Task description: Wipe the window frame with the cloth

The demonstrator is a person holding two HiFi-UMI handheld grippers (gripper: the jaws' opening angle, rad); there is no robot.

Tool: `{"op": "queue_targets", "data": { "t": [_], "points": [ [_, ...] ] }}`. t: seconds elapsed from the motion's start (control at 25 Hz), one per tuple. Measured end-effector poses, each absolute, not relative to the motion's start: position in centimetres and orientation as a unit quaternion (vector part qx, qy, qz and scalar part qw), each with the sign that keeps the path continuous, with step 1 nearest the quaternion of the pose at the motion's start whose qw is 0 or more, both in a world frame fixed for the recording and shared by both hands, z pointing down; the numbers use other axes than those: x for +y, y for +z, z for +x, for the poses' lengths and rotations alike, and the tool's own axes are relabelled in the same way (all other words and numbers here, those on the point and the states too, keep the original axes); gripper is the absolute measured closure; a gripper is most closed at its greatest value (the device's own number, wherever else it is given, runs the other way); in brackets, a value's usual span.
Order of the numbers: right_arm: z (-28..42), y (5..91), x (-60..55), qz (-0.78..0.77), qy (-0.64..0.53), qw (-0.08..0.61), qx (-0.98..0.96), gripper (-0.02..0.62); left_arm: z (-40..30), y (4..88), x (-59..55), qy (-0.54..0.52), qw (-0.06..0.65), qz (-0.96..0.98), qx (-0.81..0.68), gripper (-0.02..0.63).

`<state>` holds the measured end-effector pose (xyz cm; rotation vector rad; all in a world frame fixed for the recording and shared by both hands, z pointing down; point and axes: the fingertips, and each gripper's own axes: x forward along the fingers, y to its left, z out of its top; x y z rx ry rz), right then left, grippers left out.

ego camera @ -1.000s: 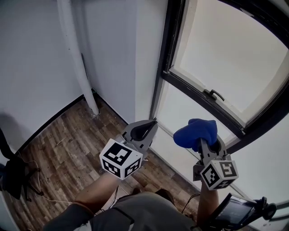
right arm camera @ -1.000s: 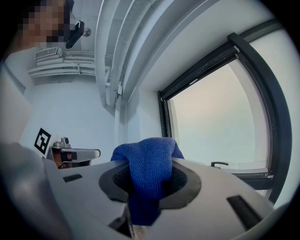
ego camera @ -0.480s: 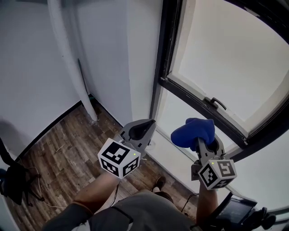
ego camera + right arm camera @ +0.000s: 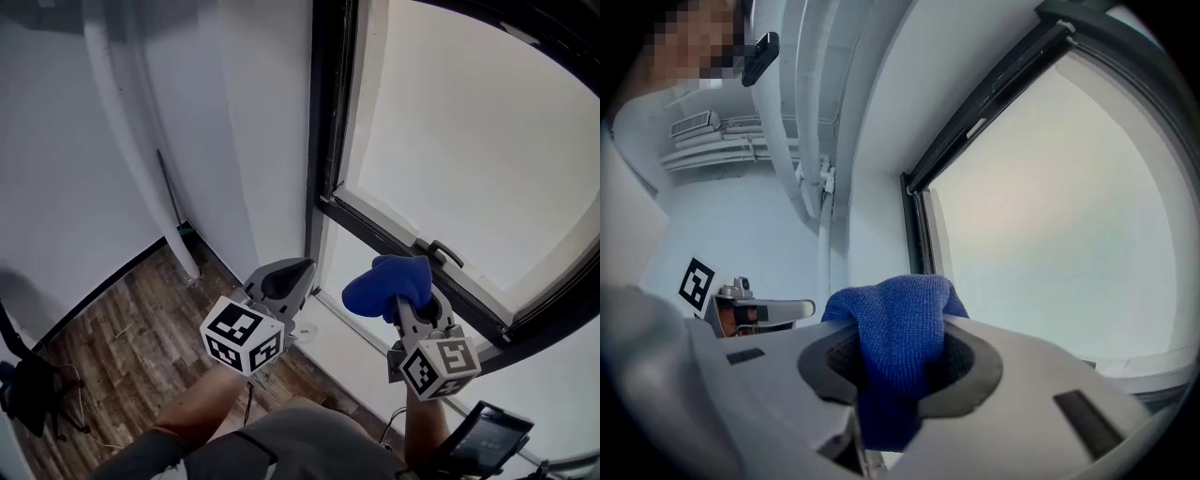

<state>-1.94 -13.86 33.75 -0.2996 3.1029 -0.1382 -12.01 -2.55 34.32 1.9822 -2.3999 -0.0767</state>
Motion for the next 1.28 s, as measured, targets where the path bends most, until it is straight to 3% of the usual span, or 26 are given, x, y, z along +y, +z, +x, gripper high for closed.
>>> {"op": "queue_targets", "data": {
  "t": [0.6, 1.28],
  "points": [
    [-9.9, 35.6, -21.9, -0.057, -0.054, -0.008, 0.997, 0.472, -19.2, 35.9, -11.1, -0.017, 0.032, 0.615, -0.788, 0.597],
    [-24.3, 36.4, -25.0, -0.105, -0.040, -0.025, 0.993, 0.472, -33.3, 36.4, -14.6, -0.021, 0.021, 0.641, -0.767, 0.597]
  ]
}}
